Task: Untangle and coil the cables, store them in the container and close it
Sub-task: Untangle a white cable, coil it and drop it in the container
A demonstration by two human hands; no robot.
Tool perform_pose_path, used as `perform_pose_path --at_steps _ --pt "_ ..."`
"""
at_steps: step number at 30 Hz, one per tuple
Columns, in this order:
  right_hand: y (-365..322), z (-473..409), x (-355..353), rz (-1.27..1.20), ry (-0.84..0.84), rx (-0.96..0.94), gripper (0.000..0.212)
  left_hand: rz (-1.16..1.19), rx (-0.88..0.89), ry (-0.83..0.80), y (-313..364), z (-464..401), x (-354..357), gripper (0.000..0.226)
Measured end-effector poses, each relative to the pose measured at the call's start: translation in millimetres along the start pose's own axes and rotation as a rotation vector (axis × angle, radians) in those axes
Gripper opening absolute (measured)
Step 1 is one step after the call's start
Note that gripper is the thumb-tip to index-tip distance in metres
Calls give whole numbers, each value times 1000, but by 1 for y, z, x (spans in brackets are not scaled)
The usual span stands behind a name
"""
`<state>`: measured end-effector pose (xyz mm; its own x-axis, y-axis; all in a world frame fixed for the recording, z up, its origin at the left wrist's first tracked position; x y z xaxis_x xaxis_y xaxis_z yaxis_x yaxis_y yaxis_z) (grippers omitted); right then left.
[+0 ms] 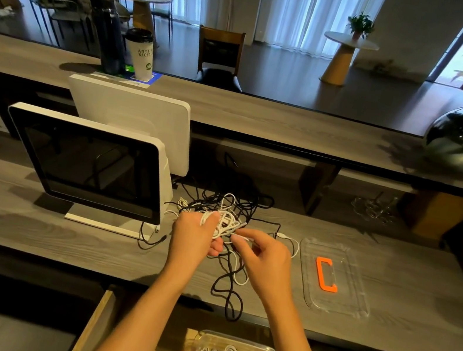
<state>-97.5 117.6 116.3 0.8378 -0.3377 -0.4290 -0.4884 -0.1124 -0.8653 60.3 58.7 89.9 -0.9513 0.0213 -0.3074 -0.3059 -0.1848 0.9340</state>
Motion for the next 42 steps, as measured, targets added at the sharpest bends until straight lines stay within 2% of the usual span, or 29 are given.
perform_pose_path --at_steps 6,9,13,15,19,21,24,26,28,31,34,39,42 --pt "15 -3 -5 -274 73 203 5 -79 75 -76 5 1 9 22" --pt "16 -3 -10 -329 102 193 10 -88 84 -100 6 2 12 25" --pt "20 -1 -11 -364 144 236 15 -227 143 -65 10 4 13 25" --pt "25 1 -9 -382 149 276 23 -195 133 -65 9 4 15 25" --pt "36 3 -10 -443 206 360 54 68 40 -121 5 3 17 24" --pt "42 6 -8 -491 218 421 58 92 42 -146 6 3 16 25" --pt "45 7 -2 -522 178 470 52 -6 63 -148 8 2 14 25" --pt "39 5 -1 -444 108 431 48 -136 98 -85 9 2 9 26" --pt "26 2 4 -331 -15 329 45 -221 135 8 11 2 2 26" --pt "9 3 15 -158 -250 192 22 -219 140 118 10 3 -8 30" --pt "0 5 23 -83 -364 141 17 -138 90 162 6 1 -13 29" --pt "1 1 15 -259 -172 203 25 410 -217 88 -12 0 -5 14" --pt "2 5 21 -221 -226 195 19 497 -251 91 -14 2 -5 13"
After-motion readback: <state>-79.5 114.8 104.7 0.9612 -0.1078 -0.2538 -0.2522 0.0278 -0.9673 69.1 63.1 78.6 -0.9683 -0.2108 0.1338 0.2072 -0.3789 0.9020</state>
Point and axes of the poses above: each hand's wrist, its own z-axis away from the middle knuckle, its own x-axis out of the palm, y = z × x, the point moved 8 cm from there along -z, towards the middle knuckle, and after that the axes turned 9 degrees about -z, right-handed, at the moved point
